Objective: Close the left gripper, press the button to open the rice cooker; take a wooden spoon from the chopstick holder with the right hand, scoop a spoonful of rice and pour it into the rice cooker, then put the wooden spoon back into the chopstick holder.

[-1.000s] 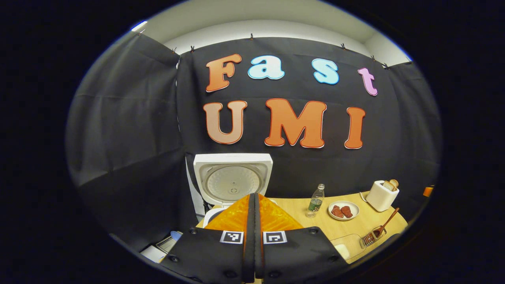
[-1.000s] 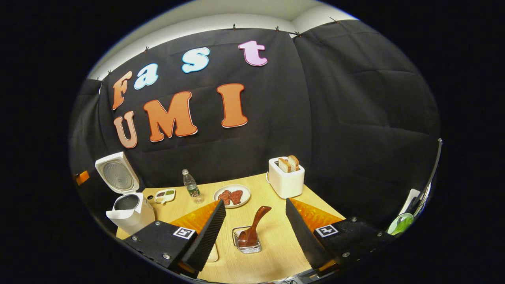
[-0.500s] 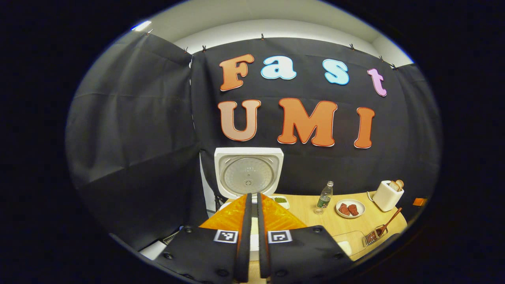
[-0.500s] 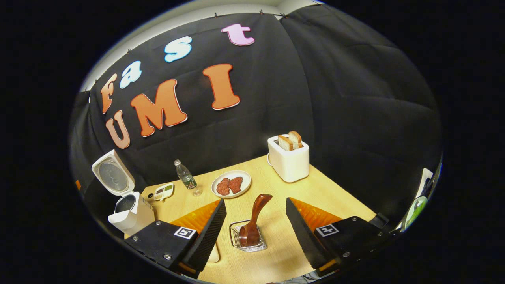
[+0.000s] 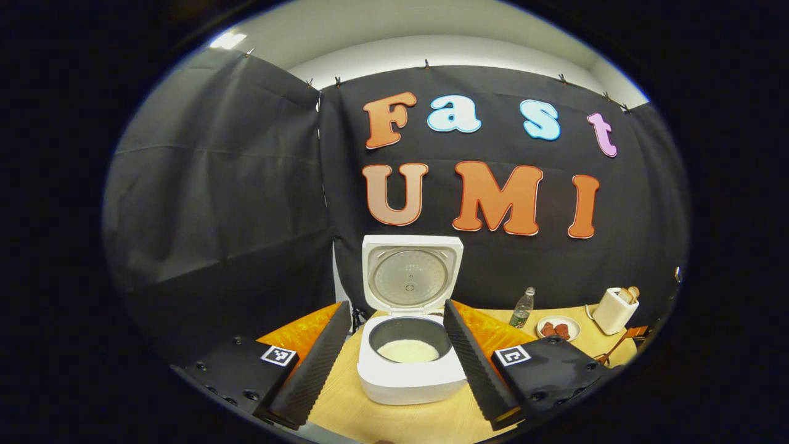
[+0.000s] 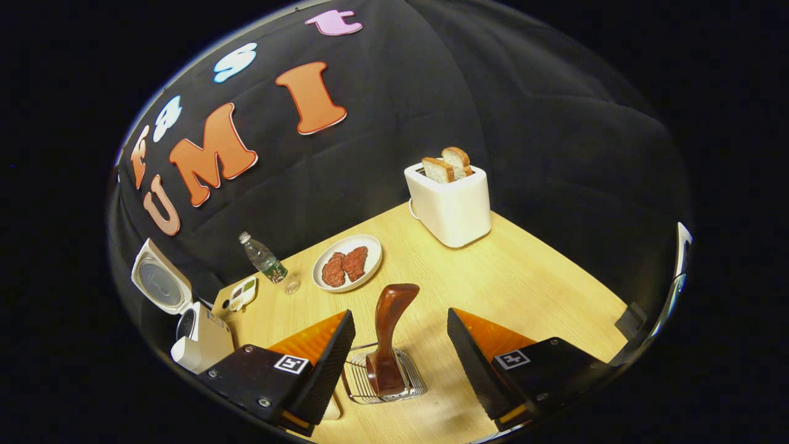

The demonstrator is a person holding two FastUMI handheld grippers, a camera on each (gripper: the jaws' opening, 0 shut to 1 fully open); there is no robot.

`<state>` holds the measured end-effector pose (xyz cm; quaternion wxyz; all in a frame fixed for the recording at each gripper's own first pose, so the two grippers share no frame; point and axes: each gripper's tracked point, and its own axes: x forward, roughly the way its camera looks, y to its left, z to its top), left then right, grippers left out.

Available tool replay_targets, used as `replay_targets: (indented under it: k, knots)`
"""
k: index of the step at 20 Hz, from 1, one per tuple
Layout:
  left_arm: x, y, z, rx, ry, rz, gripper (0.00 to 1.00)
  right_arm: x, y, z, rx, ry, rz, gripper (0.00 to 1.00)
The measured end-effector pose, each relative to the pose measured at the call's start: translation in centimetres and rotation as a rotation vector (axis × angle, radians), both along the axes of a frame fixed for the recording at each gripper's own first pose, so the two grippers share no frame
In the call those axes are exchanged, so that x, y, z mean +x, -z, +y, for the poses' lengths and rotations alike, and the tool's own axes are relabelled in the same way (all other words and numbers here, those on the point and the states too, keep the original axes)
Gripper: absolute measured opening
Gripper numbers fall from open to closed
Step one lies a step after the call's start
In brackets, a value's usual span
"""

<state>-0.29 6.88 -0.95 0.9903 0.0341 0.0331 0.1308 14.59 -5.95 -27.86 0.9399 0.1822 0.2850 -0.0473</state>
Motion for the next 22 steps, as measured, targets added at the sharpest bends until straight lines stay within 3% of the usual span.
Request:
replay_targets:
  k: [5, 14, 18, 22]
  knots:
    - [-0.5, 0.8, 0.1, -0.015, -0.017, 0.033, 1.0, 2.2, 2.3, 0.6, 0.037, -0.004, 0.049, 0.79]
    - [-1.5, 0.7, 0.5, -0.001, -0.051, 0.031, 1.0, 2.7, 2.8, 2.5, 0.168, -0.016, 0.086, 0.27]
    - [-1.7, 0.6, 0.6, -0.002, -0.038, 0.003, 1.0, 3.0, 1.8, 2.8, 0.151, -0.006, 0.034, 0.14]
    - [-1.0, 0.6, 1.4, -0.005, 0.015, 0.009, 1.0, 2.0, -3.0, 3.1, 0.092, 0.028, -0.071, 0.11]
